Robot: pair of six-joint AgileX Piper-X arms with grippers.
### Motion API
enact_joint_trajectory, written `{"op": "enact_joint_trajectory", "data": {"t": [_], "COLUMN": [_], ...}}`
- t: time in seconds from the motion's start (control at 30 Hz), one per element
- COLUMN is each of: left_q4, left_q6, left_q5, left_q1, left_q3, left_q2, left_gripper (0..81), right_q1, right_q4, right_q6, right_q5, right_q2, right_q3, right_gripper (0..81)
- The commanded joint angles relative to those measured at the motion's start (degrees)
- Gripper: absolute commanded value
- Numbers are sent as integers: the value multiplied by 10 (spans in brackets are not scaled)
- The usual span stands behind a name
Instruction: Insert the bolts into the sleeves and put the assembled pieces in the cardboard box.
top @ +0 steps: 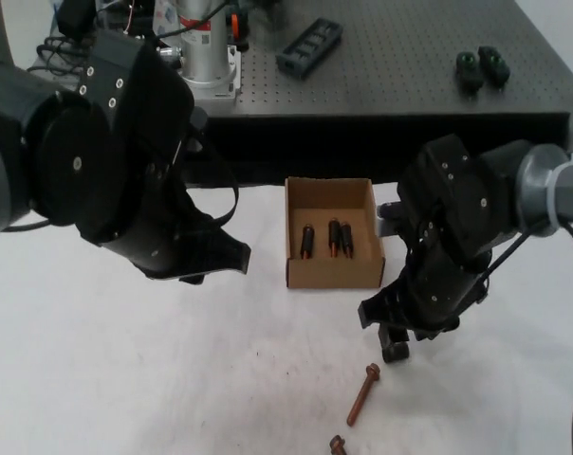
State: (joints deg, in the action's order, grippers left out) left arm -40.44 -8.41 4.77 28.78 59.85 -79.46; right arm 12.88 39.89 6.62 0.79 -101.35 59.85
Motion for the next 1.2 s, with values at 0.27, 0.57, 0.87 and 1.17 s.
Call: {"op": "enact_joint_trajectory", "data": {"t": [0.27,0.57,0.87,1.17], "left_q4": [3,2,34,29], "left_q6": [-5,8,3,12], "left_q5": [-9,-10,-7,-7], "left_q1": [0,-1,-18,-18], "left_q3": [0,-4,-109,-147], "left_q2": [6,15,138,215], "left_gripper": [260,260,260,260], "right_q1": [3,12,129,144], "right_q4": [-11,1,-28,37], "right_q6": [2,-82,-195,-122], "right_q5": [-8,-30,-81,80], "right_q2": [-35,-11,55,73], "right_q3": [5,6,6,4], "right_gripper": [350,8,8,8]}}
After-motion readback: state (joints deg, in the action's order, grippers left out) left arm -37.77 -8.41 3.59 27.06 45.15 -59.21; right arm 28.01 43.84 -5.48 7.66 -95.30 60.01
